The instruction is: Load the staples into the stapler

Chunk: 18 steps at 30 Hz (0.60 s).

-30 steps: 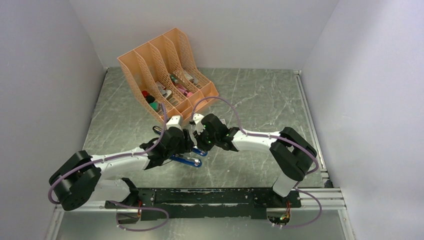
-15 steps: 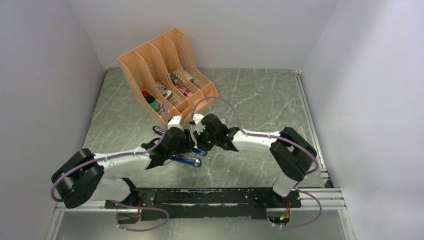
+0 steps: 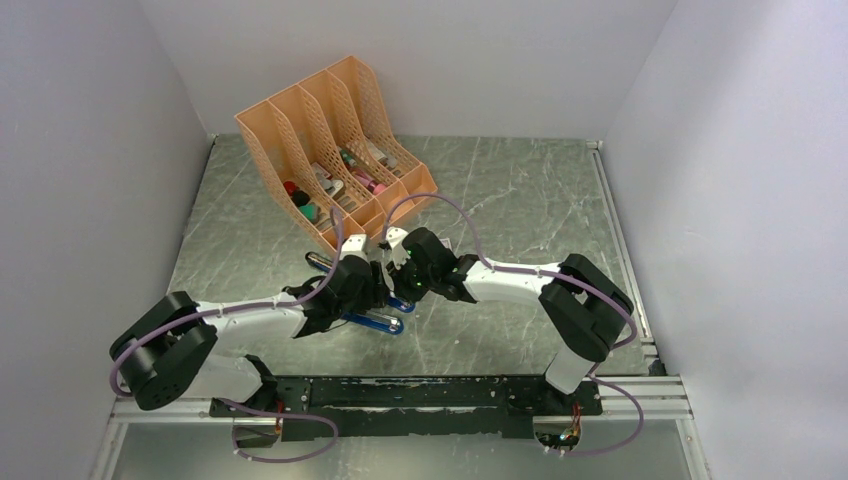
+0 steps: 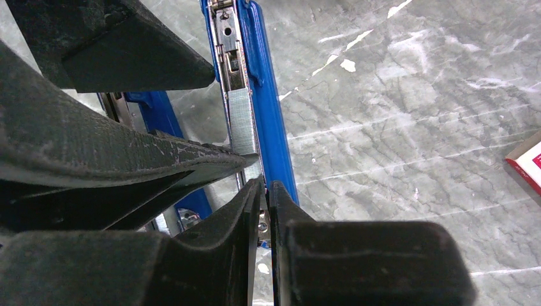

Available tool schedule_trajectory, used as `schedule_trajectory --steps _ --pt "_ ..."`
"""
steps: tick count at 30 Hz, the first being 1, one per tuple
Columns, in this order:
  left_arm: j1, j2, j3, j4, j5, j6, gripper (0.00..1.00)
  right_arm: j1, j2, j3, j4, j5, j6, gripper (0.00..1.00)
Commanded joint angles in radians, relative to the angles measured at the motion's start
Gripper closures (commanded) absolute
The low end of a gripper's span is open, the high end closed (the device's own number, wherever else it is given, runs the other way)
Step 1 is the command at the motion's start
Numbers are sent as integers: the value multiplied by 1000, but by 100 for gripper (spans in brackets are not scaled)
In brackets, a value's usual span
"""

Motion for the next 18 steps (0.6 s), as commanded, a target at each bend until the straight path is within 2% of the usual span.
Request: schedule_trajectory --steps 1,18 --pt "-9 3 25 38 14 16 40 -1 26 -4 -26 -1 4 85" --pt "-9 11 38 -1 -16 25 41 -1 6 -5 -50 7 6 85"
